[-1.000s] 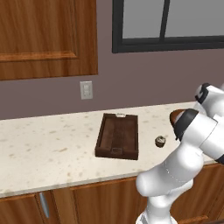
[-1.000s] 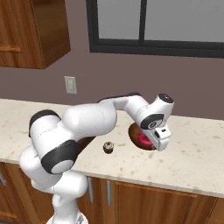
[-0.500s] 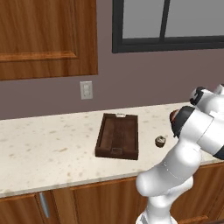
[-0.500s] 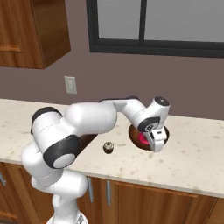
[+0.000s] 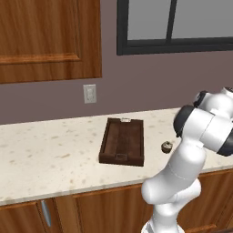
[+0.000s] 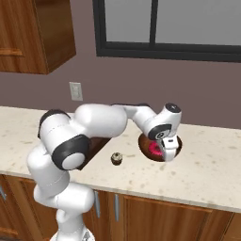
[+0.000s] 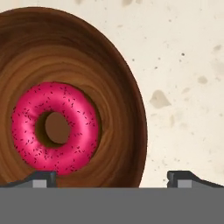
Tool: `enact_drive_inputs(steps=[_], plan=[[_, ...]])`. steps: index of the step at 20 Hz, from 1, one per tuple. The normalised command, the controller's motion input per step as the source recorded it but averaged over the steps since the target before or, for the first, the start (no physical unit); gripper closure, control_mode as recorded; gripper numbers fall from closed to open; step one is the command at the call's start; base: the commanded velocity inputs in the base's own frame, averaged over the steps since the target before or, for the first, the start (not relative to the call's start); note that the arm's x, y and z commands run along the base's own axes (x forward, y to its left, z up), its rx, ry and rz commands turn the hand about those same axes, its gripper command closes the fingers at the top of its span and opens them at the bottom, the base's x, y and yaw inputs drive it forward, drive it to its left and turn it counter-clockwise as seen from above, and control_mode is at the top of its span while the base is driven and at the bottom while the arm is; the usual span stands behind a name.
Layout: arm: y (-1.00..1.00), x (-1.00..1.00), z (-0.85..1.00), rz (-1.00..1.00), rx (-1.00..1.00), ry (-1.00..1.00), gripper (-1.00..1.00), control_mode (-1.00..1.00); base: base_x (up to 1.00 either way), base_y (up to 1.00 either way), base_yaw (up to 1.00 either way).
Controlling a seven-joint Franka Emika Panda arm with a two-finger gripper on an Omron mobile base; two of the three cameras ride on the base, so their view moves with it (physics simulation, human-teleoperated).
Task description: Place the bowl with donut and the cupcake onto the tray.
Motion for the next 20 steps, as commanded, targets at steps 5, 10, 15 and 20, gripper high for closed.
enact_drive_inputs(steps=[5, 10, 15, 20], plan=[[-0.30, -0.05, -0.01, 0.00, 0.00, 0.01, -1.00, -1.00, 0.00, 0.00, 0.00], [-0.18, 0.00, -0.15, 0.00, 0.00, 0.00, -1.00, -1.00, 0.00, 0.00, 0.00], [-0.04, 0.00, -0.19, 0.00, 0.00, 0.00, -1.00, -1.00, 0.00, 0.00, 0.00], [0.00, 0.00, -0.22, 0.00, 0.00, 0.00, -1.00, -1.00, 0.00, 0.00, 0.00]])
